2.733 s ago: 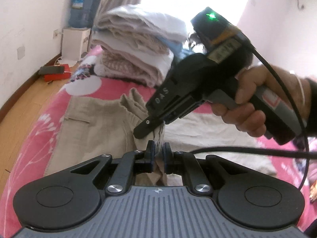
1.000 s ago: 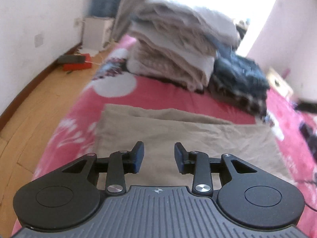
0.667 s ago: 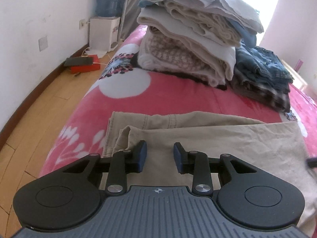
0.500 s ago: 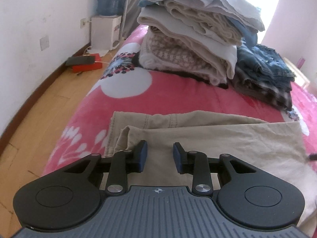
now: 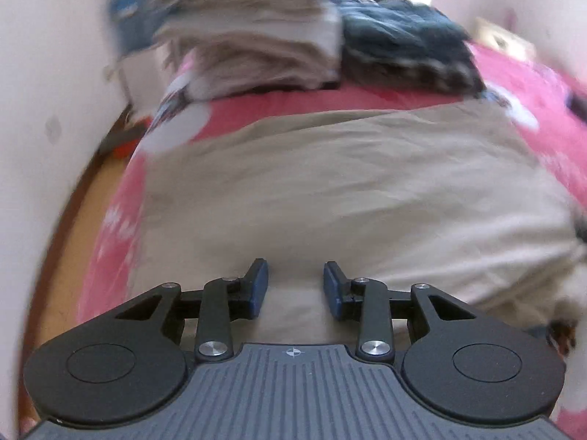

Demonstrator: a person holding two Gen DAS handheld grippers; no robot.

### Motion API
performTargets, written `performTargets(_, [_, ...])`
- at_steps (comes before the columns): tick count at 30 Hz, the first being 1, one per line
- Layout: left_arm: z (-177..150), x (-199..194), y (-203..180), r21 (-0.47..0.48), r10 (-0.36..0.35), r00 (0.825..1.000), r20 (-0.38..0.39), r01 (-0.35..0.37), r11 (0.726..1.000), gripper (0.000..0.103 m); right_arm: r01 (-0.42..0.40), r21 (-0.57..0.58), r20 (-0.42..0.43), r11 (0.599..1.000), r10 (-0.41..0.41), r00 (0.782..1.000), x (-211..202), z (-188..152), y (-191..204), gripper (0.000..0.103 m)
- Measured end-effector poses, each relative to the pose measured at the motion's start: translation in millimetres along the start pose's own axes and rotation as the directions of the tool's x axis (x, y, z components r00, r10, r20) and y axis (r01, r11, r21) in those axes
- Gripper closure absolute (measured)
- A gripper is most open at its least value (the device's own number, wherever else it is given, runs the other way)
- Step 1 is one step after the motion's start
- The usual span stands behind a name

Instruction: Fold clothes

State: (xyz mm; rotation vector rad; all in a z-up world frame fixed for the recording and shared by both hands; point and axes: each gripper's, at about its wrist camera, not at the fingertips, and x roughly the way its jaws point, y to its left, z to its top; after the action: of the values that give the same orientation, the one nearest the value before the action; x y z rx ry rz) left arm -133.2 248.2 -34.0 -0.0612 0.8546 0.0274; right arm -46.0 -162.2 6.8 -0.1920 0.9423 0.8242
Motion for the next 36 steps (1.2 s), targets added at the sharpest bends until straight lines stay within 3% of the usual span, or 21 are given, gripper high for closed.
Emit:
performTargets(4, [11, -18, 23, -0.129, 0.002, 1.0, 0.009, -0.001, 0.992, 0.067, 0.012, 0.027, 0.062, 1.0, -0.014, 0.998, -22, 6, 3, 0.1])
performTargets(6, [12, -24, 26, -0.134, 0.001, 1.0, 0.018, 0.001, 0.991, 0.067, -0.011, 0.073, 0.122, 0.997, 0.002, 0.992, -24, 12, 4, 0.1])
performTargets(8, [12, -25, 27, -0.13, 0.011, 1.0, 0.014, -0.009, 0.991, 0.066, 0.014, 0.111, 0.157, 0.994, -0.031, 0.987, -15, 12, 6, 0.099])
performTargets(11, [9, -13, 31, -0.157, 0.043, 0.999, -0.022, -0.046, 0.986, 0.068, 0.042, 0.19, 0.085, 0.981, -0.059, 0.995, 6, -3, 0, 0.099])
performTargets(13, [19, -20, 27, -0.147, 0.047, 0.999, 0.021, -0.043, 0.988, 0.068, 0.029, 0.192, 0.071, 0.981, -0.043, 0.997, 4, -14, -1, 0.099])
performTargets(15, [38, -25, 12, -0.11, 0.006, 0.997, 0.079, 0.002, 0.994, 0.068, 0.019, 0.205, 0.08, 0.978, -0.036, 0.996, -6, -12, 0, 0.098])
performTargets(18, [74, -14, -33, 0.009, -0.129, 0.984, 0.121, 0.129, 0.992, 0.067, 0.022, 0.253, 0.142, 0.967, -0.06, 0.988, -15, 2, -10, 0.098])
performTargets(23, [124, 56, -150, 0.222, -0.345, 0.938, 0.032, 0.33, 0.918, 0.067, 0.082, 0.301, 0.137, 0.95, -0.128, 0.982, 4, 10, -23, 0.098])
performTargets(25, [130, 94, -187, 0.253, -0.364, 0.93, -0.047, 0.364, 0.896, 0.067, 0.087, 0.315, 0.121, 0.945, -0.13, 0.984, 12, 2, -23, 0.098])
performTargets(27, [132, 128, -216, 0.284, -0.326, 0.942, -0.083, 0.336, 0.898, 0.067, 0.081, 0.32, 0.13, 0.944, -0.128, 0.983, 10, -8, -19, 0.097])
performTargets(29, [133, 147, -224, 0.279, -0.305, 0.951, -0.06, 0.309, 0.909, 0.067, 0.066, 0.335, 0.138, 0.94, -0.119, 0.983, 8, -14, -19, 0.098])
performTargets(33, [135, 159, -216, 0.174, -0.333, 0.942, -0.028, 0.333, 0.927, 0.065, 0.032, 0.354, 0.152, 0.935, -0.091, 0.984, 3, -23, -22, 0.098])
performTargets(36, [134, 157, -215, 0.17, -0.338, 0.941, -0.017, 0.335, 0.927, 0.065, 0.013, 0.362, 0.168, 0.932, -0.079, 0.983, 0, -29, -22, 0.098])
